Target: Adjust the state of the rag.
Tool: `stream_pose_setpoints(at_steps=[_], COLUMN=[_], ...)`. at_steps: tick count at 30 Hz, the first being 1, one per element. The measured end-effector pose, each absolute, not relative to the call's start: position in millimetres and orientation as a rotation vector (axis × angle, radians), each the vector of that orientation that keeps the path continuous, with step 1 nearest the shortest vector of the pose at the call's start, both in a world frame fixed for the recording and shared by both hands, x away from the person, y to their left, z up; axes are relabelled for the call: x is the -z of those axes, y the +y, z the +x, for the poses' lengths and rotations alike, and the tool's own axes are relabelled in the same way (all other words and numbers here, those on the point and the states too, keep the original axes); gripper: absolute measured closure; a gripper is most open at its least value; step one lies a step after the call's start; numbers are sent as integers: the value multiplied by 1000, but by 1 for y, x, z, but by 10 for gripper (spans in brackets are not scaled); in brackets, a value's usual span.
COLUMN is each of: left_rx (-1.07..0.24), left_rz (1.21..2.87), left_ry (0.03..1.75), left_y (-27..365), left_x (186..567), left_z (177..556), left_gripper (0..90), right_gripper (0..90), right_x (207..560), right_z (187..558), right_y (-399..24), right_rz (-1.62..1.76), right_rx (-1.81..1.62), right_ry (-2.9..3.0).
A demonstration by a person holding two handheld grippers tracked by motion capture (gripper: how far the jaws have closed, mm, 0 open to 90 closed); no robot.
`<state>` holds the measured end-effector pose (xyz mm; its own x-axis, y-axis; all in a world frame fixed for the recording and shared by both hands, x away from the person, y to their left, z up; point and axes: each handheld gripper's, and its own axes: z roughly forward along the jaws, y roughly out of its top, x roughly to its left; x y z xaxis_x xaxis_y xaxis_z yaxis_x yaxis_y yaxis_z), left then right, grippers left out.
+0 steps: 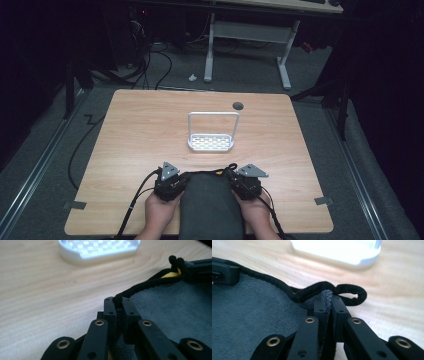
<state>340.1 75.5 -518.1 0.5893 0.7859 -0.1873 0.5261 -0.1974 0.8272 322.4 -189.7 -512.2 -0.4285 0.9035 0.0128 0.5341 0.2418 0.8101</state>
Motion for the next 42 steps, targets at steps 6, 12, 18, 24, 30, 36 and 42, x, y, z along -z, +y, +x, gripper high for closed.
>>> stream_pose_setpoints(at_steps=[6,12,18,24,30,36,42], left_rx=[-380,-412,-449,-470,-509,-541,-568], left_rz=[1819,1761,1705,1679,1653,1623,1606], left_ry=[1031,996,955,927,881,845,827], left_y=[75,71,69,67,65,64,64], left_x=[501,481,459,443,421,400,386], left_z=[345,349,351,355,359,363,367], left_gripper=[841,842,842,843,843,843,844], right_gripper=[852,851,851,850,850,850,850], right_x=[498,475,450,433,416,395,379], right_z=[321,320,318,317,318,320,323], right_y=[-193,-199,-203,-205,-207,-209,-208], right_rz=[1282,1253,1197,1167,1136,1097,1067], right_rx=[-1128,-1194,-1231,-1258,-1290,-1317,-1333], right_ry=[1976,1898,1822,1770,1712,1657,1623])
